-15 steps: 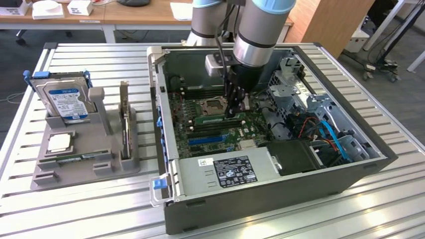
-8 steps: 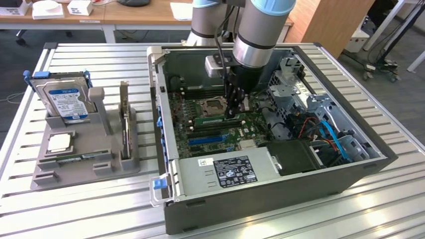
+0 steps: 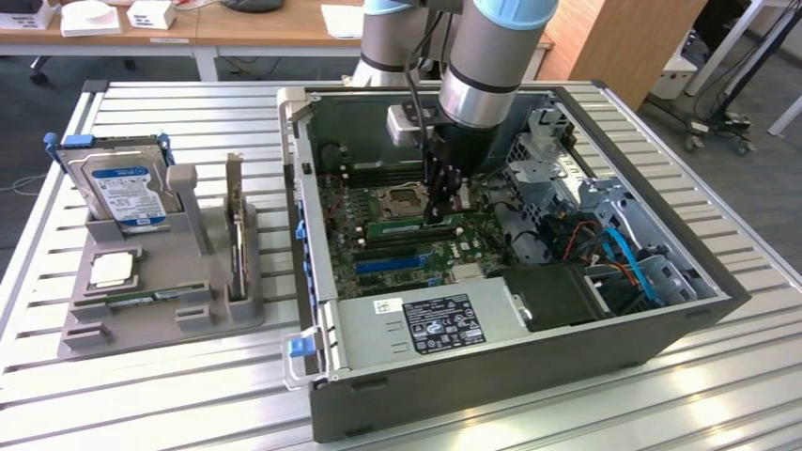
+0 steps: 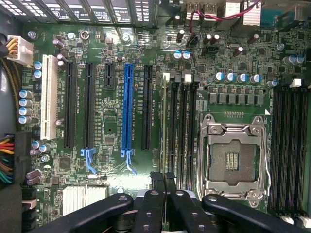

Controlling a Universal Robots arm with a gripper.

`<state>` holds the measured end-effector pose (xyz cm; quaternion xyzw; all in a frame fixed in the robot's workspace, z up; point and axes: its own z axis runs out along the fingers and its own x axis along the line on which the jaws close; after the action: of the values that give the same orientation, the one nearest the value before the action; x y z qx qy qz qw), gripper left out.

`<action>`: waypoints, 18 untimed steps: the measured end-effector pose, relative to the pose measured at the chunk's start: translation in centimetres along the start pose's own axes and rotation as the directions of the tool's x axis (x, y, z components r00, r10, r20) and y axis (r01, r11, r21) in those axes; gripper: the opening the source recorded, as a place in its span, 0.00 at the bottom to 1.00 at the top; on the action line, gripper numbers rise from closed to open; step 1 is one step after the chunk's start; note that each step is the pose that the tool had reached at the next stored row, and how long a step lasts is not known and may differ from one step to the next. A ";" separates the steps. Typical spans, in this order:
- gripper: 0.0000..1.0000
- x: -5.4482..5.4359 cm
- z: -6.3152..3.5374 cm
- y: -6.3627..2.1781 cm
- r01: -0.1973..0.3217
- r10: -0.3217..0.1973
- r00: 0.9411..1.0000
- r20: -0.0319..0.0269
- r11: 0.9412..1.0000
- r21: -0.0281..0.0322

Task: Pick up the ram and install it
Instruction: 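Insert the ram into the slot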

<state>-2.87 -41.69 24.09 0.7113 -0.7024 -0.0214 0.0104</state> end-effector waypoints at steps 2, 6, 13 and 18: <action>0.11 0.0 0.00 0.00 -0.003 0.003 1.000 0.000 1.000 0.000; 0.11 0.0 0.01 0.00 -0.003 0.003 1.000 0.000 1.000 0.000; 0.11 0.0 0.05 0.00 -0.003 0.003 1.000 0.000 1.000 0.004; 0.11 0.0 0.05 0.00 -0.004 0.004 1.000 0.000 1.000 0.005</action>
<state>-2.87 -41.69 24.04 0.7100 -0.7039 -0.0198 0.0087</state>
